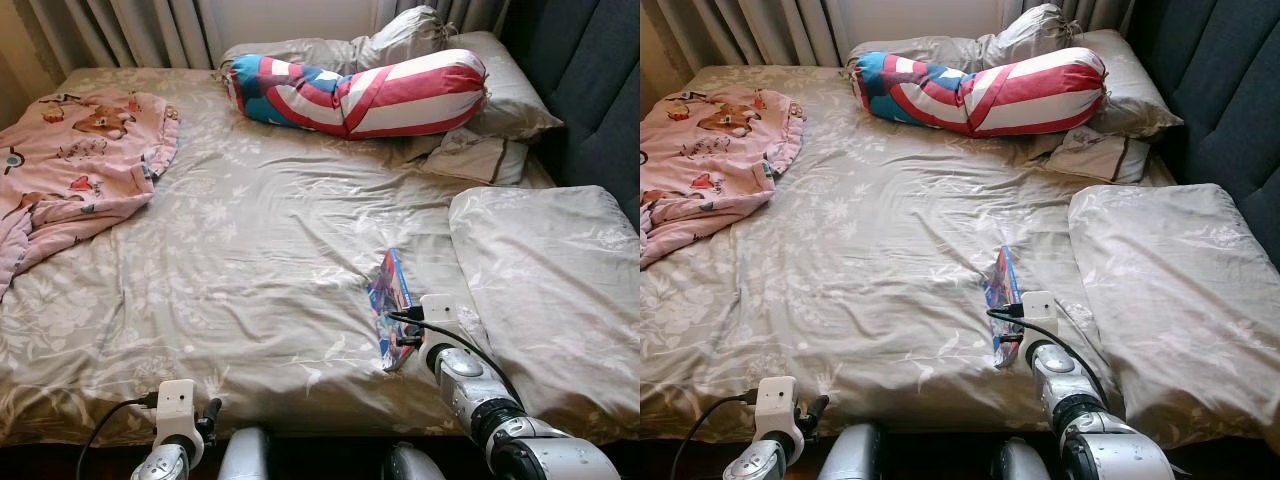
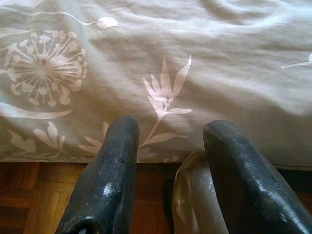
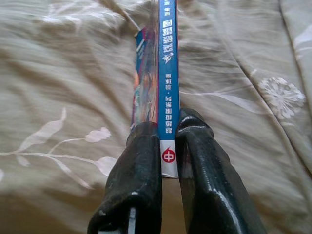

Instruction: Clean up the room

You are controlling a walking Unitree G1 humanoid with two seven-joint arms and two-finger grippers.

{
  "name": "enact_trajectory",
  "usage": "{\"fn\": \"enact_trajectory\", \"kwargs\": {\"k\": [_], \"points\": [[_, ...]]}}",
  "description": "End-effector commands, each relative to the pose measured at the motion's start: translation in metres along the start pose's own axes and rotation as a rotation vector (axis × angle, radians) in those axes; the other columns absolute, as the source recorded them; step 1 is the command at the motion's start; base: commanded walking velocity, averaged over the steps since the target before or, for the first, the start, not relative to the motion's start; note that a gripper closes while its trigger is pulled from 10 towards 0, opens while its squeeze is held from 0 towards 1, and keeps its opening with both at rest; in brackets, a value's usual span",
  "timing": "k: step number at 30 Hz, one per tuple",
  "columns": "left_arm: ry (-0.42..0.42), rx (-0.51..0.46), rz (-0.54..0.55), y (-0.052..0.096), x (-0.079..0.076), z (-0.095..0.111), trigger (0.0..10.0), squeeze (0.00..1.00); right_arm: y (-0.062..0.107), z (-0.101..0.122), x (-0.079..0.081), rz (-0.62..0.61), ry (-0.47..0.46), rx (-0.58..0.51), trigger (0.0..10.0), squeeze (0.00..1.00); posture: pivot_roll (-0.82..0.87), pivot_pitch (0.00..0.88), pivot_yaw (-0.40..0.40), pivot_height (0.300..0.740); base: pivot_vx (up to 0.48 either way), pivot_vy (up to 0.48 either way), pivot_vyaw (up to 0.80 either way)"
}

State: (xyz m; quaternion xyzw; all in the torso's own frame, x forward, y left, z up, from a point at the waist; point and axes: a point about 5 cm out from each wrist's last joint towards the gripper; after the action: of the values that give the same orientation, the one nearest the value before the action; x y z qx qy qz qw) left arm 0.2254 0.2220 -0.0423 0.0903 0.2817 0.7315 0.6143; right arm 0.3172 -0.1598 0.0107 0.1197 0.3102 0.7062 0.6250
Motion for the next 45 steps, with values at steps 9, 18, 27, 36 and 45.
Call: {"fn": "enact_trajectory", "kwargs": {"k": [9,18,27,36,45], "points": [[-0.016,0.032,0.007,0.003,0.004,-0.006,10.0,0.0,0.001,0.0,-0.011,-0.048,-0.018,0.003,10.0,0.0,0.11,0.104,-0.016,0.65,0.0,0.0,0.0],[-0.015,0.031,0.008,0.003,0.003,-0.006,10.0,0.0,0.001,0.001,-0.013,-0.058,-0.01,-0.001,10.0,1.0,0.11,0.105,-0.018,0.65,0.0,0.0,0.0],[-0.012,0.028,0.007,0.002,0.003,-0.006,10.0,0.0,0.001,0.001,-0.02,-0.095,-0.001,0.002,10.0,1.0,0.11,0.105,-0.019,0.65,0.0,0.0,0.0],[-0.011,0.028,0.005,0.002,0.002,-0.006,10.0,0.0,0.004,-0.001,-0.039,-0.212,0.001,0.019,10.0,0.0,0.11,0.105,-0.018,0.65,0.0,0.0,0.0],[-0.009,0.037,0.005,0.002,0.001,-0.007,10.0,0.0,0.003,0.007,-0.025,-0.141,-0.029,-0.108,10.0,0.0,0.1,0.094,-0.022,0.65,0.0,0.0,0.0]]}}
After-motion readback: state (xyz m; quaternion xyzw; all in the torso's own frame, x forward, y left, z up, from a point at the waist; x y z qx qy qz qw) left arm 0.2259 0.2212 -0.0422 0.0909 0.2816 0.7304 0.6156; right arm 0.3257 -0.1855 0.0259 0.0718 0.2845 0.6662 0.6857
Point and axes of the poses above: a point about 5 cm out from each wrist's last joint towards the gripper, its own y axis pointing back from the gripper into the wrist, its own z axis along the axis of the wrist's last joint, x = y × z, and after that the axes turned 15 degrees about y, right-handed
